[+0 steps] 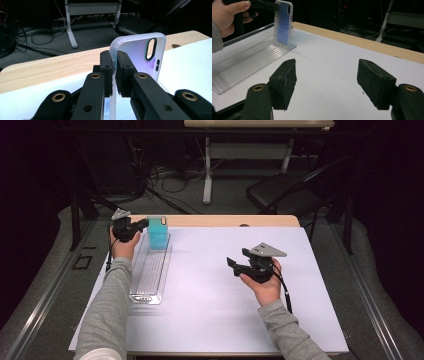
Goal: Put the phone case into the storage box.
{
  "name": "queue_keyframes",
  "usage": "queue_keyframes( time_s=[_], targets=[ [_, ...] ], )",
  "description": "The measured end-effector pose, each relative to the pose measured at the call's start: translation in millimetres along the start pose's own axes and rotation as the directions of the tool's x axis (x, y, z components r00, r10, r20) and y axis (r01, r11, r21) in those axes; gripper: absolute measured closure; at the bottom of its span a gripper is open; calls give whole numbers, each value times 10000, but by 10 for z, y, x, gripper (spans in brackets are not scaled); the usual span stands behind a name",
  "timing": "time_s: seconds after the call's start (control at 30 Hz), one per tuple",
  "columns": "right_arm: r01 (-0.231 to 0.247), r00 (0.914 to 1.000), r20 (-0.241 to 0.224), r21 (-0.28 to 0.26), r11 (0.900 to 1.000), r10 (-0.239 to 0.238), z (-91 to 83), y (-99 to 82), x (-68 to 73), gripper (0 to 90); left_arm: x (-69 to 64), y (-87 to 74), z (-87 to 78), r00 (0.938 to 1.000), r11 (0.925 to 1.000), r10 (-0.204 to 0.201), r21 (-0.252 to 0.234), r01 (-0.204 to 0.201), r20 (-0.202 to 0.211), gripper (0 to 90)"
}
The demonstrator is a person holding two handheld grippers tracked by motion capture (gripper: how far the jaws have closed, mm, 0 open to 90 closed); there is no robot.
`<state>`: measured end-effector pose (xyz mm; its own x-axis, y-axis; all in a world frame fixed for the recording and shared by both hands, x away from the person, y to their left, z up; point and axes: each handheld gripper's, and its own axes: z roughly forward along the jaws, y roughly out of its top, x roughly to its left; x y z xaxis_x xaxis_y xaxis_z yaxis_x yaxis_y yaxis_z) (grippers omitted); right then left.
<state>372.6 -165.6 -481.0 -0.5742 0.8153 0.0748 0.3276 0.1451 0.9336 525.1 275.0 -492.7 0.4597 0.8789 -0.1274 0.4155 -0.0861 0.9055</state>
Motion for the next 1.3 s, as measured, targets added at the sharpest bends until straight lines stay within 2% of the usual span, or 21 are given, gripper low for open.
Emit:
queue_keyframes(
  time_s=[0.53, 0.9, 1.13, 1.3],
  targets=[
    [-1, 10000, -8, 71, 10000, 1, 5, -5, 4, 317, 66, -29, -17, 9993, 9995, -232, 188, 237, -291, 836],
    [0, 10000, -6, 80, 10000, 0, 7, -7, 5, 317, 74, -32, -13, 9990, 9994, -255, 210, 263, -378, 819],
    [-19, 10000, -14, 100, 9999, 19, 10, -9, 5, 317, 73, -26, -20, 9985, 9997, -242, 91, 247, -486, 763],
    [-11, 10000, -13, 83, 10000, 11, 8, -8, 4, 317, 73, -21, -29, 9978, 9994, -348, 31, 350, -562, 679]
  ],
)
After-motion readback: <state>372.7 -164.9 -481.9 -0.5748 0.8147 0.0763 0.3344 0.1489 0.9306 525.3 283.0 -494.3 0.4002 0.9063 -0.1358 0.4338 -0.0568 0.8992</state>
